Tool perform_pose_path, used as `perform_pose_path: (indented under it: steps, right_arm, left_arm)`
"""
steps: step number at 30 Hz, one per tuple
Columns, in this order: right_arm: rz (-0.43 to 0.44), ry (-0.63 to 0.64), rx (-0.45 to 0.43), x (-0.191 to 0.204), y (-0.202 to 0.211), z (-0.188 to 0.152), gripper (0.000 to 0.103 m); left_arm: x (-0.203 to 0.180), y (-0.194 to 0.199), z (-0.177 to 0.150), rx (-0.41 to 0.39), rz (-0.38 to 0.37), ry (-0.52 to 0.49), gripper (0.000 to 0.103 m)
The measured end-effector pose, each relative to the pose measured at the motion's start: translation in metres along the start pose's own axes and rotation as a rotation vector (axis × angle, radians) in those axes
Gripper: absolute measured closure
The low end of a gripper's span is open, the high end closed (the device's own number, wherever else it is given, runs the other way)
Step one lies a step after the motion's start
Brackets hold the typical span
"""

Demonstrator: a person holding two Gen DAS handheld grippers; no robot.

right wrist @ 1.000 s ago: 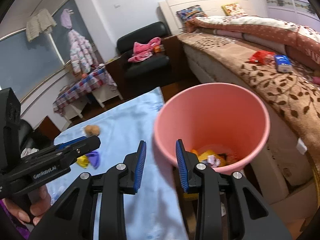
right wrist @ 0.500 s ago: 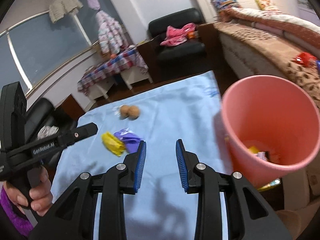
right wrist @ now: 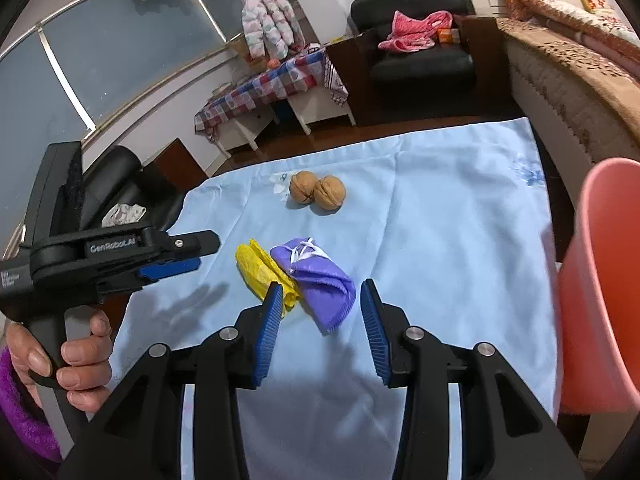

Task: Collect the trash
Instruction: 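Grasp the yellow bag with the left tool while the right tool grasps the purple bag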

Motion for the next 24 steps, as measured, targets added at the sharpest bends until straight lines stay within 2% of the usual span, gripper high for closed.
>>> perform_pose_path:
  steps: [4,11,16,19,20,22,24]
  right_arm:
    - [0.008,0.010,0.026,-0.001,-0.013,0.008,0.062]
    - [-0.011,0.032,0.091,-0.003,-0.042,0.012,0.062]
    - [-0.006,0.026,0.121,-0.005,-0.053,0.008,0.062]
    - [0.006,0.019,0.136,-0.006,-0.054,0.007,0.062]
    - [0.014,0.014,0.144,-0.007,-0.054,0.007,0.065]
    - [0.015,0.008,0.155,-0.007,-0.054,0.004,0.077]
    - [0.014,0.013,0.164,-0.005,-0.055,0.001,0.083]
  left_arm:
    - [-0.004,-0.016,0.006,0.037,0.012,0.050,0.060]
    - [-0.012,-0.040,0.008,0.070,0.090,0.057,0.060]
    - [-0.014,-0.051,0.007,0.087,0.100,0.055,0.061]
    - [-0.014,-0.055,0.007,0.090,0.093,0.061,0.073]
    - [-0.014,-0.055,0.007,0.081,0.092,0.056,0.080]
    - [-0.017,-0.052,0.008,0.062,0.091,0.035,0.085]
    - [-0.017,-0.049,0.008,0.046,0.090,0.019,0.092]
Point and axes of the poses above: each gripper's, at about its wrist camera, not at the fingertips, and y roughly against the way its jaws point, x to its left, z to its top, the point moved 1 cm from there along -y, roughly the way its jaws point, and after that the axes turned 8 degrees about -y, right-handed, at the moved point
